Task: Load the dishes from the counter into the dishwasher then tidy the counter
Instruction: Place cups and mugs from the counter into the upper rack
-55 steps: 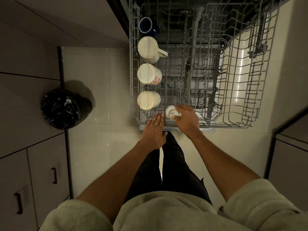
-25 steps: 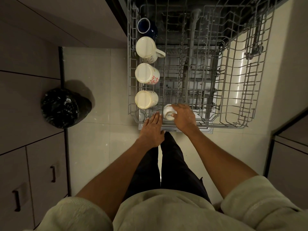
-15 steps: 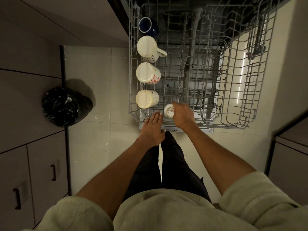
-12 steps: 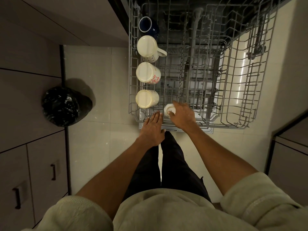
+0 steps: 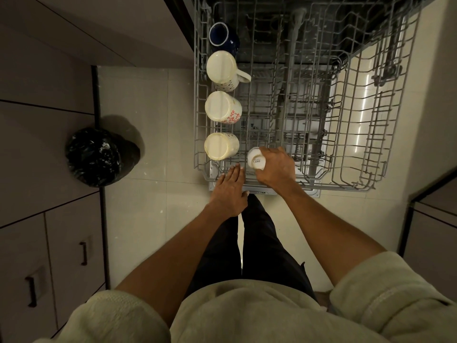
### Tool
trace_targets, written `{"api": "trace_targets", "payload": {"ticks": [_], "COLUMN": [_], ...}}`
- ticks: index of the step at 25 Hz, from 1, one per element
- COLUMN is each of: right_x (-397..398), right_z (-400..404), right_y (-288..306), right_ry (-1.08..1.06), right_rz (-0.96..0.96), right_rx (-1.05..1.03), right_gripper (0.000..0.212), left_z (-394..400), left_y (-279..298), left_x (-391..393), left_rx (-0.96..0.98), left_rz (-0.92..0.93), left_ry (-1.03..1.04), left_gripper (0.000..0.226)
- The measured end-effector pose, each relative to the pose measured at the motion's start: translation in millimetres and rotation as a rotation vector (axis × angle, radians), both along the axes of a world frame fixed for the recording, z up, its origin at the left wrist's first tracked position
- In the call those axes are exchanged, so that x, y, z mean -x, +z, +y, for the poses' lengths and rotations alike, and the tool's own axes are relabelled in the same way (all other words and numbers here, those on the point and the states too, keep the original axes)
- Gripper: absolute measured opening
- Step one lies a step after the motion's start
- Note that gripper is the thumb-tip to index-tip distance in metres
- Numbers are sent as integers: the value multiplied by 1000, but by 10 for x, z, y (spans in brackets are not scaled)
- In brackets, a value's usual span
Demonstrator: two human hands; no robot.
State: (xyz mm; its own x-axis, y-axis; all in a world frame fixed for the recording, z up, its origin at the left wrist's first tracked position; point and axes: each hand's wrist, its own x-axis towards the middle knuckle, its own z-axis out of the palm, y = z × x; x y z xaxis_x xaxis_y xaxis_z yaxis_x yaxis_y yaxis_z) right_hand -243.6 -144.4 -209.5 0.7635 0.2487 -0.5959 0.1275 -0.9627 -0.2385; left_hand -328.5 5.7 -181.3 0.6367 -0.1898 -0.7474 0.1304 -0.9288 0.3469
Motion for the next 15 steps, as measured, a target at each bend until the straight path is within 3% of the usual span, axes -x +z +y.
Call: {"api": "trace_targets", "payload": {"ticks": [9,12,15], "right_x": [-21,45,137], "right_z": [80,44,15], "right_y": [41,45,77], "right_ry": [15,-12,41], "right_rz": [52,5,-72], "right_rx": [46,3,-29], "right_gripper": [73,79,70], "left_z": [-15,-18,-29], "left_y": [-2,5,4], "left_x": [-15,-23,-27], "left_rx": [14,16,13], "left_rz": [-11,-18,-12], "left_ry": [16,20,20], "left_gripper": [77,77,77]}}
